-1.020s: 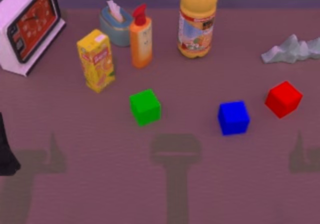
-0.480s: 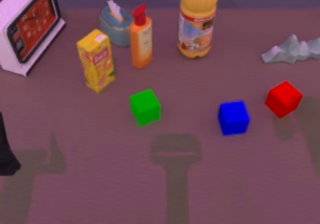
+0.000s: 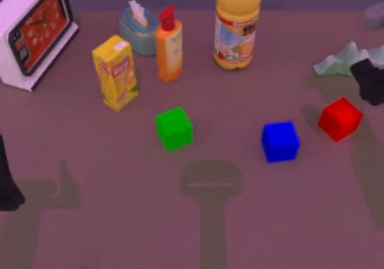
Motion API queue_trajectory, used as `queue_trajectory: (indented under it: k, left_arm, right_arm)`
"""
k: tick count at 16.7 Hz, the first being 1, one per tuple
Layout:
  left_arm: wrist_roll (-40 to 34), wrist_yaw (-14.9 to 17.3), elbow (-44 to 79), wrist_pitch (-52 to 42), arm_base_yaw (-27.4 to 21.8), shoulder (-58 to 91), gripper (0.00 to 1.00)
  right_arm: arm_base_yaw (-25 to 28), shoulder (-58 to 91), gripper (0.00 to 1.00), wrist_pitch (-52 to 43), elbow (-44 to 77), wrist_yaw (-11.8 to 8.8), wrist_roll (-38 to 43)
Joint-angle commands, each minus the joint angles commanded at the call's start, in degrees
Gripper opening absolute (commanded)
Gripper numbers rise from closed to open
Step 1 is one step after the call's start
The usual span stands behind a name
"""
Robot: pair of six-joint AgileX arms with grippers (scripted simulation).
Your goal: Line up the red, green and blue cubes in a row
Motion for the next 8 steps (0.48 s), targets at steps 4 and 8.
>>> queue_trajectory:
  k: [4, 8]
  left_arm:
    - [0.0, 0.0, 0.0, 0.0, 0.0, 0.0, 1.0]
    - [0.0, 0.0, 0.0, 0.0, 0.0, 0.0, 1.0]
  right_arm:
    - [1.4, 17.7, 1.0, -9.6, 15.4, 0.0, -3.3]
    - [2.2, 28.7, 1.0, -15.1, 25.9, 0.0, -5.4]
